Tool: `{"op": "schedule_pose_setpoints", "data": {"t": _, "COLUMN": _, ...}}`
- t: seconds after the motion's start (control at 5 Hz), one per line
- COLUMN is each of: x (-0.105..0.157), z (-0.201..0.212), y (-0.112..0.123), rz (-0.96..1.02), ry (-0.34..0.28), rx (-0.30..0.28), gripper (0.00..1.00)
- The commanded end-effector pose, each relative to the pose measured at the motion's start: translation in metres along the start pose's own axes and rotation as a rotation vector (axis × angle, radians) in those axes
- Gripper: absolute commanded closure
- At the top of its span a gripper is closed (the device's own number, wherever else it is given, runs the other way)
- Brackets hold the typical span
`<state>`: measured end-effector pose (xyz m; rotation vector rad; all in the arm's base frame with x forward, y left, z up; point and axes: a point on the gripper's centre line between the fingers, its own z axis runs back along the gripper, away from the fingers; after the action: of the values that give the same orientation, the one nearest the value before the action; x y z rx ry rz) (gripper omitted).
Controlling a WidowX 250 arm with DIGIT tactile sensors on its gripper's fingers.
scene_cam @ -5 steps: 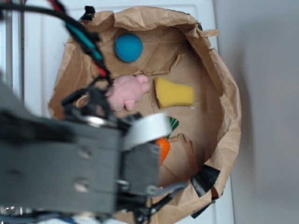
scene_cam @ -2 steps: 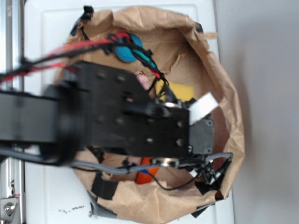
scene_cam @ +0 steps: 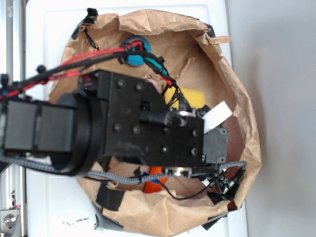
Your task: Grab the carrot.
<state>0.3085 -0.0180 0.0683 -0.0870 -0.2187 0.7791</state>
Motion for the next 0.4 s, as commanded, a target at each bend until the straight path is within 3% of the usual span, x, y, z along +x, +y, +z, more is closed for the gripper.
{"op": "schedule_pose_setpoints", "data": {"t": 0.0, "x": 0.001, "z": 0.011, "y": 0.009, "rz": -0.009, "ry": -0.074, "rx": 0.01, "gripper": 0.0}}
{"op": "schedule_pose_setpoints", "data": {"t": 0.2, "x": -0.014, "z": -0.005, "y": 0.015, "rz": 0.011, "ry": -0.12, "rx": 0.018, "gripper": 0.0}}
